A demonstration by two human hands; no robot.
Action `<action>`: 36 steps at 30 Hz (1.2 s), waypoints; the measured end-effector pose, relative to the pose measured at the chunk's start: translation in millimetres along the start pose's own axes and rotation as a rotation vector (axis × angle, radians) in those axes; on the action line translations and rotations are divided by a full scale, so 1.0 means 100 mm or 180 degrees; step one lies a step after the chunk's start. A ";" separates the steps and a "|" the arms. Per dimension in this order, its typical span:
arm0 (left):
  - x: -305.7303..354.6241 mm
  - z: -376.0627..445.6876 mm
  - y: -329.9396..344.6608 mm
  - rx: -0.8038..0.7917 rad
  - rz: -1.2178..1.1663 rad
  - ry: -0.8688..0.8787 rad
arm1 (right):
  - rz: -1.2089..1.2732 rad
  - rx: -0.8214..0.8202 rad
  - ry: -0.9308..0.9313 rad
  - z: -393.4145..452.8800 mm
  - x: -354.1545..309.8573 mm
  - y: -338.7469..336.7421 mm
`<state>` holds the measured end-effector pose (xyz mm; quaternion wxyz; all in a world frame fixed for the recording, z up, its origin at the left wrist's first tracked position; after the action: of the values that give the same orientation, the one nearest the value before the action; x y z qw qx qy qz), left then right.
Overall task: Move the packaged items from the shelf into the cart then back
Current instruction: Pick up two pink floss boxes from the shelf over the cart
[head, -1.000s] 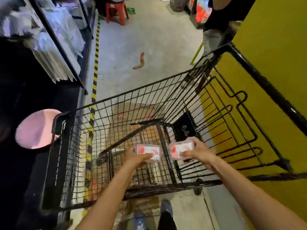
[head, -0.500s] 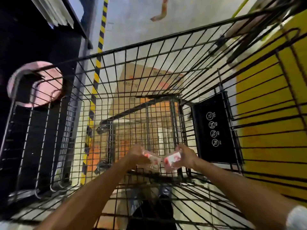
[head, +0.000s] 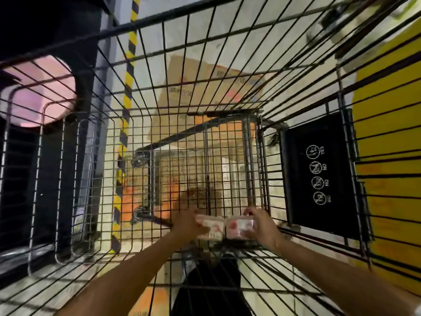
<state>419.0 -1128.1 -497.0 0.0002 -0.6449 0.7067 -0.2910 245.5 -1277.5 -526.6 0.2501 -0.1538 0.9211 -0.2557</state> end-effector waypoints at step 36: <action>0.56 -0.65 -1.00 0.0728 0.0098 0.0565 | -0.0325 0.0595 -0.0707 -0.64 -1.20 -0.89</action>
<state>476.5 -1152.8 -380.8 0.0157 -0.6015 0.6759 -0.4255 323.8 -1276.1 -384.0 0.3504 -0.2037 0.8509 -0.3342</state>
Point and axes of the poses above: each hand's wrist, its own z-axis towards the middle knuckle, its own y-axis out of the palm, x = y × z, the point moved 7 cm from there along z, towards the middle knuckle, and after that the axes turned 4 degrees about x, right-handed, at the moved point
